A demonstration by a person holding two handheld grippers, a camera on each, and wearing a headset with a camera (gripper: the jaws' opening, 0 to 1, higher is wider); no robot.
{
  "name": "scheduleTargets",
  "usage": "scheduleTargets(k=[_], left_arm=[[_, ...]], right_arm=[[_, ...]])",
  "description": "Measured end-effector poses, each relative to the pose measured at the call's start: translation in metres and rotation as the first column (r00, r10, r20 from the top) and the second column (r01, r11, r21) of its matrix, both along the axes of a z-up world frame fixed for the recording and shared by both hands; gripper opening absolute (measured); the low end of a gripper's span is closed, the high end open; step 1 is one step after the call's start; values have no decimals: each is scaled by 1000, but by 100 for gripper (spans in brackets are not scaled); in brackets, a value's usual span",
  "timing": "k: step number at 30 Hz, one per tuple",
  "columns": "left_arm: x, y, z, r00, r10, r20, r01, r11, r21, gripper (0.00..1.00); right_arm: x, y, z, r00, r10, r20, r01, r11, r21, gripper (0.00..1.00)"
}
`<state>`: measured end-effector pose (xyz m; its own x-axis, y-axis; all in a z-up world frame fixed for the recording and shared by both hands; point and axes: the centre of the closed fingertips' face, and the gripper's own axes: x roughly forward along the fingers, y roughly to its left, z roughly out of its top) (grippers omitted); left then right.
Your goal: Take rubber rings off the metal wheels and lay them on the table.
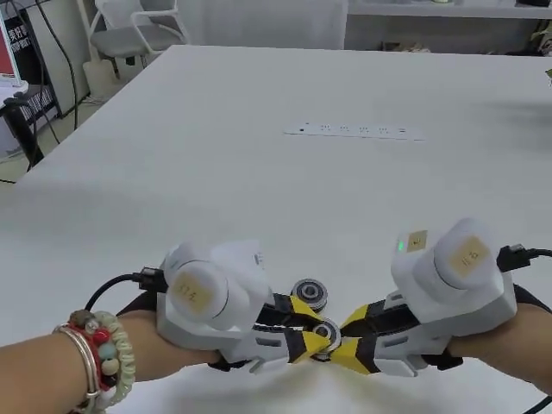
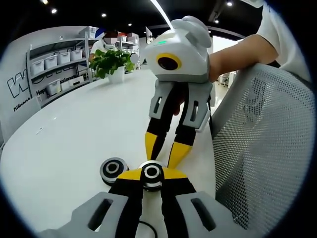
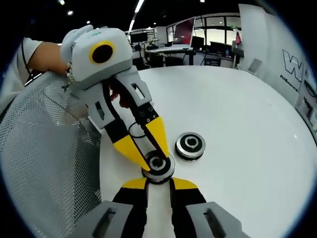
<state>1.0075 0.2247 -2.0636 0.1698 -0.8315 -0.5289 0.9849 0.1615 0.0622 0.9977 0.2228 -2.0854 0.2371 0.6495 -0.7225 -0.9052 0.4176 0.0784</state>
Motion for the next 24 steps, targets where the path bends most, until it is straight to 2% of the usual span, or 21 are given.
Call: scheduleTargets(k=[2, 5, 11, 15, 19, 20, 24], left_arm=[[1, 1, 0, 1000, 0, 1, 0, 1000, 1, 8], [2, 3, 0, 1000, 4, -3, -4, 1000, 2, 8], [2, 2, 0, 1000, 7, -5, -7, 1000, 1, 8], [2, 2, 0, 1000, 7, -7, -7, 1000, 1, 8], [2, 2, 0, 1000, 6, -8, -6, 1000, 2, 8], [2, 2, 0, 1000, 6, -8, -6, 1000, 3, 8], [2, 2, 0, 1000, 6, -8, -6, 1000, 3, 8]], right_arm=[[0, 0, 0, 1000, 6, 3, -6, 1000, -6, 12], [3, -3, 0, 999, 10, 31, -10, 1000, -20, 1], [2, -2, 0, 1000, 3, 21, -3, 1000, -20, 0], [5, -5, -1, 991, -115, -61, 115, 993, -10, 0], [6, -7, -2, 968, -207, -141, 208, 978, -5, 0], [6, -7, -1, 957, -232, -173, 236, 972, 1, 0], [8, -10, 1, 940, -264, -219, 277, 960, 31, 0]])
